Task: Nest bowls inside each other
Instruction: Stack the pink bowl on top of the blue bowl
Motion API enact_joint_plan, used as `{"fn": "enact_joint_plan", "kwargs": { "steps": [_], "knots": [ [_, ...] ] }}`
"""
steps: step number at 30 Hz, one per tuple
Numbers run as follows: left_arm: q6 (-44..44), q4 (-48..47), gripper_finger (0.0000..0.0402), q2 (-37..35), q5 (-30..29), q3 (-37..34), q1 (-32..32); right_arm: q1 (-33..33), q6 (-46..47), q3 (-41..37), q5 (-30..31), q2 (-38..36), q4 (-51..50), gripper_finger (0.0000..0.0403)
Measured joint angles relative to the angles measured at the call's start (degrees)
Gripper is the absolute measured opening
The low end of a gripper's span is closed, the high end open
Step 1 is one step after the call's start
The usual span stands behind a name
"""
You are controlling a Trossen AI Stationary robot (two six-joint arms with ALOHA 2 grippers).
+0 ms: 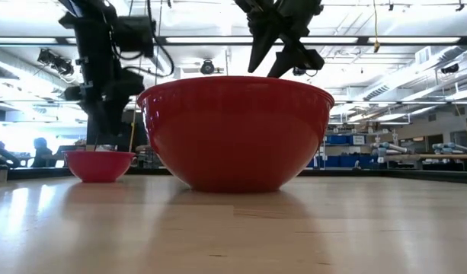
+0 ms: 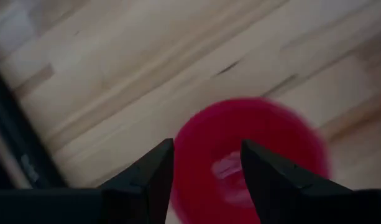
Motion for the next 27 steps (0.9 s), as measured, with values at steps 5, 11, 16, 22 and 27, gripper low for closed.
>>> {"fn": "enact_joint_plan", "kwargs": {
  "steps": [5,11,16,22,27],
  "knots": [
    [1.44,-2.14,0.0182,4.18,0.86,-0.01,4.04,0.33,-0.09,0.00,-0.07,-0.07,0.12,0.0188],
    [6.49,-0.19,0.0152,9.23,4.53,-0.01,7.70,0.73,-0.30,0.00,-0.07,-0.07,0.34,0.0188],
    [8.98,1.76,0.0127,13.42,6.35,-0.01,9.17,1.48,-0.21,0.00,0.01,-0.07,0.07,0.0188],
    [10.21,3.47,0.0055,16.93,6.32,0.01,8.69,2.83,4.49,0.00,3.22,-1.48,-1.38,0.0183],
    [8.68,2.94,0.0012,13.94,6.56,0.59,7.28,2.86,5.50,0.00,7.53,-6.32,-6.29,0.0174]
  ]
}}
